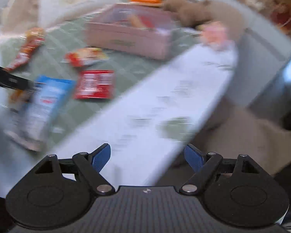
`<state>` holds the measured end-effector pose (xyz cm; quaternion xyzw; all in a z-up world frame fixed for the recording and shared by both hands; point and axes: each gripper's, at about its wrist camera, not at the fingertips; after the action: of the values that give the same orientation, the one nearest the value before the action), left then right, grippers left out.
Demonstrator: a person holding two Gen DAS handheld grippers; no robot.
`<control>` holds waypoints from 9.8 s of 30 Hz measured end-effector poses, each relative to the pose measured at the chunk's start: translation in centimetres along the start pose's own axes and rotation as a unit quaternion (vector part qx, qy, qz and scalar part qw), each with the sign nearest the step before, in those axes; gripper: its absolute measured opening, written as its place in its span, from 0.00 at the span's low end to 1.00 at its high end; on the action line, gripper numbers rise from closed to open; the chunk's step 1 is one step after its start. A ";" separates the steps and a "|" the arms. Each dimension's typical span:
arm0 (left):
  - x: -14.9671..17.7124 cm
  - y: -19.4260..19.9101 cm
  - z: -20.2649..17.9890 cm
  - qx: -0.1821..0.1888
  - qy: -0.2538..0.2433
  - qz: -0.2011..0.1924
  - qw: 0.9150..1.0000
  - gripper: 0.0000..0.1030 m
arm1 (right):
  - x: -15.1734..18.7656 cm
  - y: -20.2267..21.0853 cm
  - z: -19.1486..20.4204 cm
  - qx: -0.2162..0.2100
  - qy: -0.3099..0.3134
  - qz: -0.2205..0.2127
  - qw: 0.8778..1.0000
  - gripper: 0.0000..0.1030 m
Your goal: Organize snacks
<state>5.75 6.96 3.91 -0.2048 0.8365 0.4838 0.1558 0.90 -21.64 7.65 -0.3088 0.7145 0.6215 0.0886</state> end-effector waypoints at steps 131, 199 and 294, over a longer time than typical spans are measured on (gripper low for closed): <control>-14.5 4.5 9.6 -0.243 0.132 -0.176 0.945 0.37 | -11.8 -6.1 -0.3 -0.219 0.092 -0.024 0.971 0.86; 1.0 5.8 -0.8 -0.223 0.091 -0.121 0.963 0.26 | -12.3 -5.8 5.5 -0.331 0.057 0.029 0.942 0.86; -5.6 -9.9 -8.6 -0.176 -0.023 0.023 0.984 0.51 | -4.1 -7.9 -2.1 -0.180 0.084 -0.029 0.980 0.94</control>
<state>14.93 -3.93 3.27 -0.1989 0.7391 0.6313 0.1253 9.05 -22.55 3.60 -0.3910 0.5870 0.7088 -0.0105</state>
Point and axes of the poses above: each gripper's, at about its wrist camera, not at the fingertips, and y roughly against the way its jaws point, z to its left, x to its underside, and after that the axes turned 1 degree about y, right-handed
